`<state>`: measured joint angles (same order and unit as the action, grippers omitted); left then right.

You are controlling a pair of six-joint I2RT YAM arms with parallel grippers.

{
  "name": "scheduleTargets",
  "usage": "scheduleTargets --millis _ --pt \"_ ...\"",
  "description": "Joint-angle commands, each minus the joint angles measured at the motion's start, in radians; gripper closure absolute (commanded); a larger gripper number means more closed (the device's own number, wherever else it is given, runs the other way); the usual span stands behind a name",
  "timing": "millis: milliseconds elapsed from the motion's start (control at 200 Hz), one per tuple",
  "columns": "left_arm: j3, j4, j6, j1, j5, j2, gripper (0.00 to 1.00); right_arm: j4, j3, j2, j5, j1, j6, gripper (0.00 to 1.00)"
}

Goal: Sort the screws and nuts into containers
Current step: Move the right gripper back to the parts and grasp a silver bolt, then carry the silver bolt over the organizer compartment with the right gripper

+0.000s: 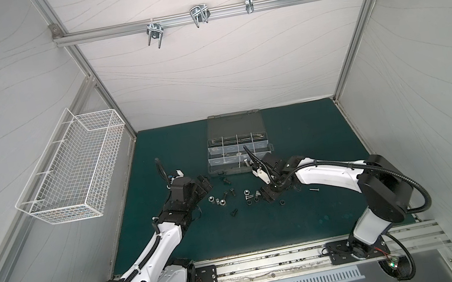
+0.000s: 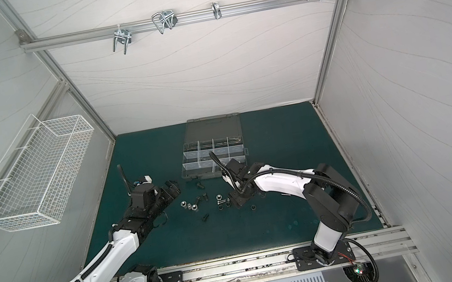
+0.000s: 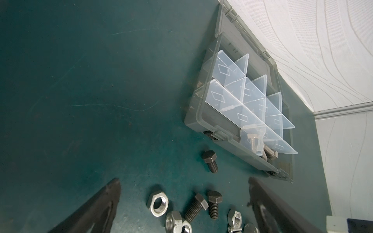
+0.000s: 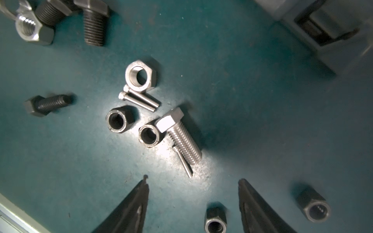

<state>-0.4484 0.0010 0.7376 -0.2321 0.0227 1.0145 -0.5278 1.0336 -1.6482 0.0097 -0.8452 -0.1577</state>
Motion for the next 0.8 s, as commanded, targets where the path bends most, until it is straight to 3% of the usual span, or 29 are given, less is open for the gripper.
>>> scheduleTargets --millis 0,415,795 --pt "-0.024 0.034 0.008 -0.004 0.025 0.005 0.0 -0.015 0.037 -0.036 -0.005 -0.011 0.003 0.33" --pt "-0.035 0.026 -0.001 -0.004 0.029 0.009 0.0 -0.002 0.114 -0.144 -0.02 -0.008 0.013 0.53" --pt "-0.042 0.02 -0.006 -0.004 0.033 0.01 0.0 -0.003 0.119 -0.179 0.001 -0.008 0.013 0.63"
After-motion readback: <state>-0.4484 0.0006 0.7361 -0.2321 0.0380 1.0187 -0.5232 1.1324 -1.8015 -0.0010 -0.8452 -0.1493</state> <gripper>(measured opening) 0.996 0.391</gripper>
